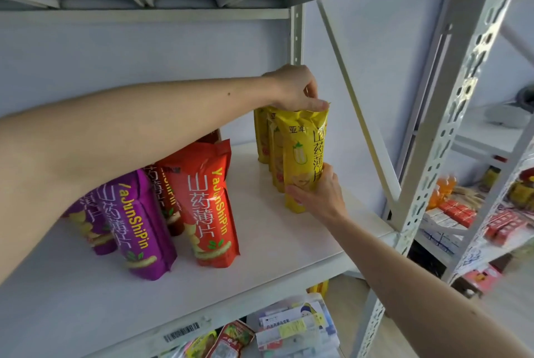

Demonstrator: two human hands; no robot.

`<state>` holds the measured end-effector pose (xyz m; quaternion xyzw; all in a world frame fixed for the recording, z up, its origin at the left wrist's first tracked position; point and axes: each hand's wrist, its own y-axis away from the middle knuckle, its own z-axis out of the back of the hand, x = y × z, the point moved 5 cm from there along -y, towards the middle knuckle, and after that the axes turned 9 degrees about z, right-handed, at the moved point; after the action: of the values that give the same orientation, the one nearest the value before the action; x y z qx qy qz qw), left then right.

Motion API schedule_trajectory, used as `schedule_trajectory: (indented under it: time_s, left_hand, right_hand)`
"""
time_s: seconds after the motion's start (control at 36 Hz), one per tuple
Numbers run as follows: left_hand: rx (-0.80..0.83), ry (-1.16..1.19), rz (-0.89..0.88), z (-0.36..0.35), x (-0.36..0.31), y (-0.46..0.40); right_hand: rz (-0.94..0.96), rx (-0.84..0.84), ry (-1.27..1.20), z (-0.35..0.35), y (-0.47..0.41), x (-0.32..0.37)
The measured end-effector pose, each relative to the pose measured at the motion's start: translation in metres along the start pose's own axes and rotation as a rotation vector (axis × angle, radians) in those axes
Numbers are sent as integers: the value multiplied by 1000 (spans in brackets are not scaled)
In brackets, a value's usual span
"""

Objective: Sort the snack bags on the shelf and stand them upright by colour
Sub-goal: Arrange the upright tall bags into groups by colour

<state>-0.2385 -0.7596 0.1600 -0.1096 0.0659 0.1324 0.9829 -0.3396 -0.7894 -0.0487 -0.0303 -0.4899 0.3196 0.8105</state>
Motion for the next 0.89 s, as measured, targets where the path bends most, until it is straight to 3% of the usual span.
schedule_trajectory:
  time_s: [0.17,0.31,0.42,0.5,0.58,0.69,0.89]
  left_hand:
    - [28,57,26,28,29,30]
    - [122,36,44,43,62,67]
    - [185,29,88,46,94,96]
    - [181,6,123,49,117,111]
    - [154,-12,151,55,133,123]
    - [124,-54,186,64,150,132]
    - [155,-70,263,69,173,132]
  right_hand:
    - [-70,-39,33,-2,11,-2]
    - [-58,-257,42,5,35,10]
    - [83,-412,-23,5,55,39]
    - [212,-312,-160,-7,68,70]
    - [332,-47,-296,-25,80,100]
    - [386,297,-286,-52,96,128]
    - [311,328,-213,-70,95,127]
